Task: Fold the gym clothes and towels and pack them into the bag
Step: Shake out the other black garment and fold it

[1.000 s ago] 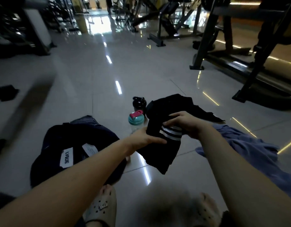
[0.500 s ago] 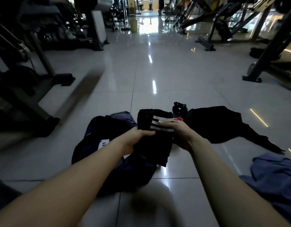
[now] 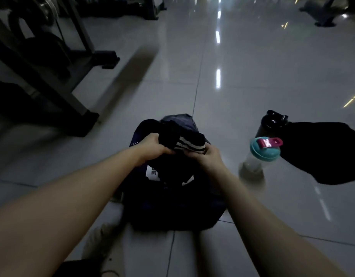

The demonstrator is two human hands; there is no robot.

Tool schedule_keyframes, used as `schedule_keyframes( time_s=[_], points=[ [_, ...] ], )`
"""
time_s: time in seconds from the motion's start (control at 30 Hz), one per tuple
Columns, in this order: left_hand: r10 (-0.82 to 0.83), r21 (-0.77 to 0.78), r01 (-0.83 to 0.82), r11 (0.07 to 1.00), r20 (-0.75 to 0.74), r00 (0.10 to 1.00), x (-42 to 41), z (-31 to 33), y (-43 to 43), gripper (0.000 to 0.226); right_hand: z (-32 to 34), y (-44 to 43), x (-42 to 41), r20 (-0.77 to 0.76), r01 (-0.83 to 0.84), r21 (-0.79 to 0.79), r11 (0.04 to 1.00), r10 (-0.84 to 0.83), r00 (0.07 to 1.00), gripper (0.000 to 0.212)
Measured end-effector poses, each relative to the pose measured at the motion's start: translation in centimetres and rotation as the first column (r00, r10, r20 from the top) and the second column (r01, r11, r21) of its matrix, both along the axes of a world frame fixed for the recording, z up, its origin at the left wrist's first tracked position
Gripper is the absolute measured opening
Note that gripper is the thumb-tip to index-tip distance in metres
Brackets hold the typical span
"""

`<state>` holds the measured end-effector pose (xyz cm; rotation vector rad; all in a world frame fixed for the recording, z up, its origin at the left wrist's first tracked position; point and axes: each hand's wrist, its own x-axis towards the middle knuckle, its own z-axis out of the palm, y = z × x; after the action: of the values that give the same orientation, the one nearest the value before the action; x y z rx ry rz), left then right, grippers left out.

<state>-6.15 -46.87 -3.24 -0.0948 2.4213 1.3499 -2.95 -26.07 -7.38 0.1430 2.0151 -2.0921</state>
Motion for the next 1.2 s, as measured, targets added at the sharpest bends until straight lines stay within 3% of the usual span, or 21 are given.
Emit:
schedule_keyframes(
  time_s=[0.07,0.1,0.17,0.23,0.33,0.43,0.5,0.57,0.67,0.77,0.83,0.93,1.03,1.1,1.2],
  points=[
    [0.014,-0.09,-0.016,0.996,-0.017,1.0,0.0,-1.2,-1.9,0.02,-0.8,0.1,-0.4,0.105,-0.124,0.075,0.989,0.116,0.988,0.031],
    [0.022,-0.108,-0.023,0.994,-0.009,1.0,0.2,-1.9,-2.8,0.019,-1.3,0.4,-0.6,0.145,-0.184,0.212,0.96,0.156,0.977,0.029],
    [0.035,-0.102,-0.03,0.994,0.046,0.998,0.7,-3.0,-4.2,0.023,-2.2,1.0,-0.7,0.19,-0.259,0.638,0.725,0.178,0.966,0.016],
    [0.036,-0.064,-0.029,0.998,0.122,0.992,1.2,-3.8,-5.1,0.026,-3.1,0.8,0.4,0.253,-0.295,0.854,0.428,0.153,0.955,0.038],
    [0.0,0.004,-0.001,1.0,0.246,0.969,1.1,-4.3,-5.2,0.029,-5.4,0.1,2.8,0.352,-0.374,0.9,0.225,0.132,0.927,0.06],
    [-0.15,0.073,0.132,0.989,0.392,0.907,-0.2,-4.4,-4.3,0.035,-7.3,0.3,3.9,0.366,-0.387,0.909,0.156,0.145,0.919,0.062],
    [-0.292,0.03,0.312,0.95,0.445,0.847,-1.4,-4.5,-2.8,0.037,-7.7,1.0,4.1,0.357,-0.385,0.907,0.168,0.178,0.917,0.051],
    [-0.404,-0.136,0.506,0.852,0.445,0.799,-2.5,-5.0,-0.8,0.036,-8.1,1.9,4.5,0.324,-0.372,0.904,0.209,0.233,0.917,0.041],
    [-0.499,-0.34,0.626,0.701,0.394,0.772,-2.8,-6.8,1.7,0.018,-8.9,3.6,5.3,0.236,-0.319,0.882,0.347,0.259,0.936,0.033],
    [-0.529,-0.489,0.598,0.635,0.29,0.798,-2.1,-8.9,2.7,0.015,-9.2,4.8,5.5,0.188,-0.292,0.836,0.464,0.258,0.948,0.014],
    [-0.555,-0.643,0.521,0.561,0.176,0.813,-1.1,-9.9,2.6,0.02,-9.2,5.5,5.3,0.201,-0.304,0.816,0.491,0.252,0.947,0.014],
    [-0.617,-0.798,0.406,0.446,0.054,0.785,0.8,-11.0,2.6,0.047,-9.6,5.9,4.9,0.225,-0.325,0.791,0.518,0.247,0.942,0.018],
    [-0.498,-0.836,0.199,0.51,-0.098,0.862,3.1,-11.3,2.8,0.086,-9.6,6.0,4.5,0.273,-0.367,0.729,0.578,0.246,0.93,0.025],
    [-0.498,-0.785,0.153,0.6,-0.217,0.84,4.9,-11.4,3.3,0.08,-9.5,6.1,4.3,0.294,-0.391,0.69,0.609,0.258,0.92,0.023],
    [-0.536,-0.629,0.25,0.736,-0.315,0.783,7.4,-11.8,3.9,0.065,-8.8,6.1,4.0,0.314,-0.41,0.596,0.69,0.269,0.91,0.01]
  ],
)
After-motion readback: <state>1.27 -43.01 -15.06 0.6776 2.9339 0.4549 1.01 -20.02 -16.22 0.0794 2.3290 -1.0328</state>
